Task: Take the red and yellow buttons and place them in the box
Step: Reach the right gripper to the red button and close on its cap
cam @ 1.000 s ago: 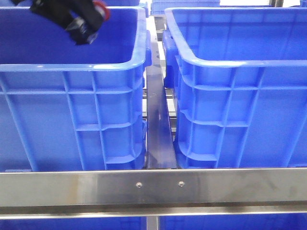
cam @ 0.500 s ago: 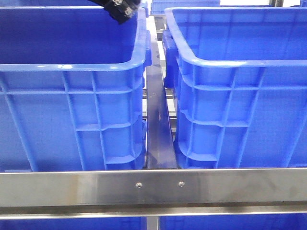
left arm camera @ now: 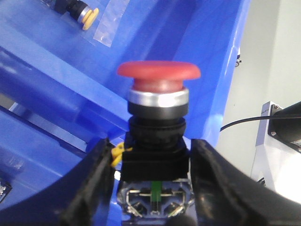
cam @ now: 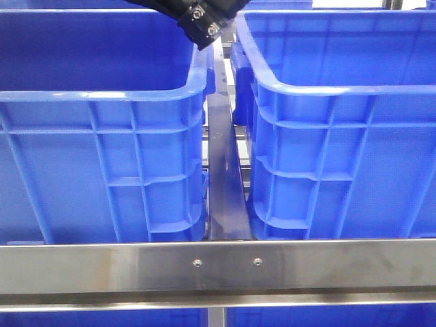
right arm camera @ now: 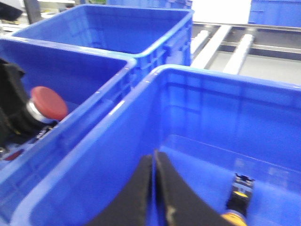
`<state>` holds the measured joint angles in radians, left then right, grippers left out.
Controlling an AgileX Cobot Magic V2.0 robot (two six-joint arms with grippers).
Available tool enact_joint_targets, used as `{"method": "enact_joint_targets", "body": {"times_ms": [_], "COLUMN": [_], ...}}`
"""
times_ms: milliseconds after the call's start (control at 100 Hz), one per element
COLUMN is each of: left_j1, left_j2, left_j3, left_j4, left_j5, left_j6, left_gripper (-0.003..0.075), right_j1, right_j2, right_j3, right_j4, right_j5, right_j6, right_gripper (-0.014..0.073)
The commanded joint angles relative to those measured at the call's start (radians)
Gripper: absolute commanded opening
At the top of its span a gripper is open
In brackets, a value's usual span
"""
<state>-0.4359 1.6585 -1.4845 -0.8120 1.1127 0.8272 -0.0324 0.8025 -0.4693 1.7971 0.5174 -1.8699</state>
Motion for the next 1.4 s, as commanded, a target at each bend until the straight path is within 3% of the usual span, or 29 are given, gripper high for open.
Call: {"method": "enact_joint_targets", "body": {"times_ms": [0,90,160,500,850,1110,1390], "left_j1": [-0.007,-0.007,-0.007,-0.007,-0.007,-0.005,-0.005], "left_j2": [-0.040,-0.040,-0.040,-0.040,-0.040,-0.040,-0.040], "left_j3": [-0.030,-0.030,-0.030,-0.030,-0.030,-0.030,-0.030], "left_j4": [-0.068,-0.068,-0.068,-0.068,-0.068,-0.068,-0.068], "left_j5": [-0.007,-0.007,-0.007,-0.007,-0.007,-0.007,-0.007], "left_j6": [0.002,0.002,0.002,0.002,0.002,0.002,0.002], "left_gripper": [0.0094,0.0094,0.0094,0.0094,0.0094,0.0094,0.0095], "right_j1": [-0.003,-0.003,-0.003,-0.003,-0.003,0.002,0.106], "right_j2": [-0.010,-0.010,-0.009,0.091,0.315,0.452,0.548], "right_j3": [-0.027,-0.031,-0.037,-0.111,-0.326,-0.483,-0.565], "right_j4": [0.120,0.120,0.119,0.061,-0.147,-0.256,-0.291], "right_j5": [0.068,0.082,0.080,0.237,0.447,0.532,0.504], "right_j6": [0.001,0.048,0.145,0.540,0.919,1.074,1.105], "right_gripper": [0.0255,0.0507,0.0612,0.0594,0.0594,0.0594,0.0594]}}
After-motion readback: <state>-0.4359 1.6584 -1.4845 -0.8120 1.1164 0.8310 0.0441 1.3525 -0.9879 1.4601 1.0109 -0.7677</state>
